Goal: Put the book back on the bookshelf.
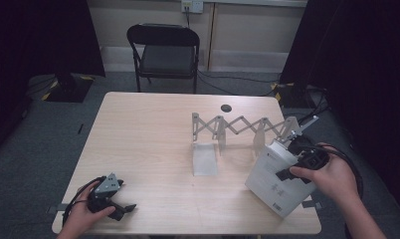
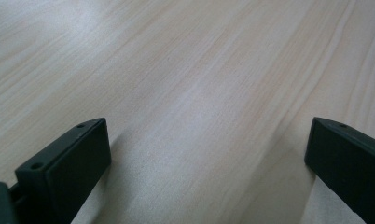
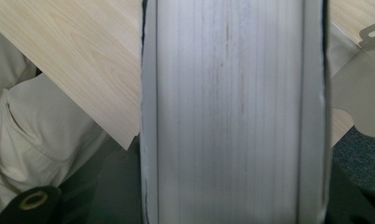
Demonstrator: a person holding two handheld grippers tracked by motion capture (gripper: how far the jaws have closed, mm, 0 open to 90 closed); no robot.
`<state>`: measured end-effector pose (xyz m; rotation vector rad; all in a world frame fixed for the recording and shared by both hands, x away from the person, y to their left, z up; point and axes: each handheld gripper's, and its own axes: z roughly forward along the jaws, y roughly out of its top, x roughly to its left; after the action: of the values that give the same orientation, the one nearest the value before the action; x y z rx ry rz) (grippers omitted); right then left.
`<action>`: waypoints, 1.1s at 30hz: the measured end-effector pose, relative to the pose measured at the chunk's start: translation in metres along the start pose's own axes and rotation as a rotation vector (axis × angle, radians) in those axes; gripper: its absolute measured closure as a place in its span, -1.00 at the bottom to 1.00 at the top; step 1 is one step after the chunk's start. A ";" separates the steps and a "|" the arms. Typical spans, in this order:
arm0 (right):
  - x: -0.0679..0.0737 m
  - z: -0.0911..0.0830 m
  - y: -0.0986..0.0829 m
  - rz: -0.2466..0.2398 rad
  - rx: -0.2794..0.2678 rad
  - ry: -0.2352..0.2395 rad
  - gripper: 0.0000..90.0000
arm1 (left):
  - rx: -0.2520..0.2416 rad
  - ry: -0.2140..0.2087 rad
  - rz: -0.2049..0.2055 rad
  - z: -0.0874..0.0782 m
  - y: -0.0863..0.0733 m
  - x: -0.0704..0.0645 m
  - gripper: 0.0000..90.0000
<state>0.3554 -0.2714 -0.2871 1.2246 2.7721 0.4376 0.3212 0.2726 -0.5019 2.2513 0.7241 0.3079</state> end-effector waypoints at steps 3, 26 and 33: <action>-0.002 0.000 -0.003 0.006 0.002 -0.002 0.17 | 0.000 0.000 0.000 0.000 0.000 0.000 -1.00; -0.017 -0.005 -0.017 0.077 -0.011 -0.010 0.17 | 0.001 -0.006 -0.001 0.000 0.000 0.000 -1.00; -0.025 -0.006 -0.018 0.113 -0.009 -0.017 0.17 | 0.001 -0.007 -0.002 0.000 0.000 0.000 -1.00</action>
<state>0.3584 -0.3022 -0.2874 1.3816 2.6933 0.4452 0.3215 0.2725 -0.5019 2.2514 0.7226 0.2992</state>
